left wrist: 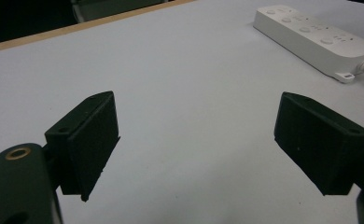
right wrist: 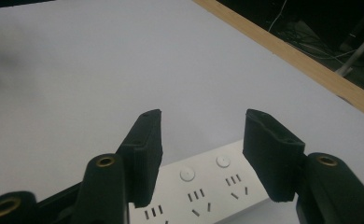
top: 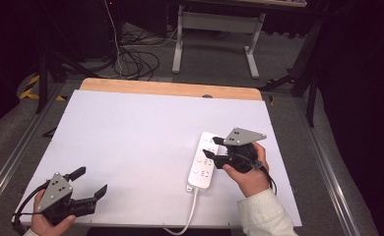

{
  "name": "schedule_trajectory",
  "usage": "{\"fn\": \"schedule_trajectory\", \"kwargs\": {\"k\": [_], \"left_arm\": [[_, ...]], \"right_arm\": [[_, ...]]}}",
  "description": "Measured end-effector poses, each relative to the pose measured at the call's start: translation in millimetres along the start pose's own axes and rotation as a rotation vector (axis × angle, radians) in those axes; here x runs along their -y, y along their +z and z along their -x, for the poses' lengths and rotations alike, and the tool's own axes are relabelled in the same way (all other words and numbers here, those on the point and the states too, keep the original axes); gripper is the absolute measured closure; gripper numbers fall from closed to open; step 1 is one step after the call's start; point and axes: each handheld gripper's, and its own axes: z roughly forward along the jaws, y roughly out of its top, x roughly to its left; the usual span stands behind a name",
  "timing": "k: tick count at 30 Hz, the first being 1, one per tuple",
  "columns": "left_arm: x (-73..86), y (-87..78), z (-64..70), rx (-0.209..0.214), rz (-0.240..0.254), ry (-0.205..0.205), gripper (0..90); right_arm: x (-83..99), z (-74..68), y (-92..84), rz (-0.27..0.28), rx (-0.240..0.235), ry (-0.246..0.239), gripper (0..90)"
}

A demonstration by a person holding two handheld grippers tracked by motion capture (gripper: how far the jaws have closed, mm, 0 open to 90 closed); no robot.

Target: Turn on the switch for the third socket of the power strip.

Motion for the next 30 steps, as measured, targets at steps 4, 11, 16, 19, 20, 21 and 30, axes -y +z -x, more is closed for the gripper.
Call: {"fn": "schedule_trajectory", "kwargs": {"k": [4,11,16,19,20,21,30], "left_arm": [[0.0,0.3,-0.4,-0.002,-0.002,0.005,14.3],[0.0,0.2,-0.7,0.001,-0.004,0.006,14.3],[0.1,0.4,-1.0,0.001,-0.004,0.005,14.3],[0.0,0.4,-1.0,0.001,-0.004,0.005,14.3],[0.0,0.4,-1.0,0.001,-0.004,0.005,14.3],[0.0,0.5,-1.1,-0.001,-0.004,0.008,14.3],[0.0,0.6,-1.1,-0.001,-0.005,0.008,14.3]], "right_arm": [[-4.4,1.8,6.8,-0.010,-0.006,0.002,47.7],[-9.6,8.4,20.0,-0.035,0.022,0.024,48.6],[-11.5,13.4,27.1,-0.042,0.009,0.022,52.4],[-13.0,15.9,31.1,-0.054,0.003,0.016,53.6],[-13.5,16.9,32.6,-0.057,0.003,0.017,54.2],[-14.0,17.9,33.9,-0.062,0.000,0.017,54.7],[-12.5,26.5,46.2,-0.094,-0.007,0.035,56.7]]}}
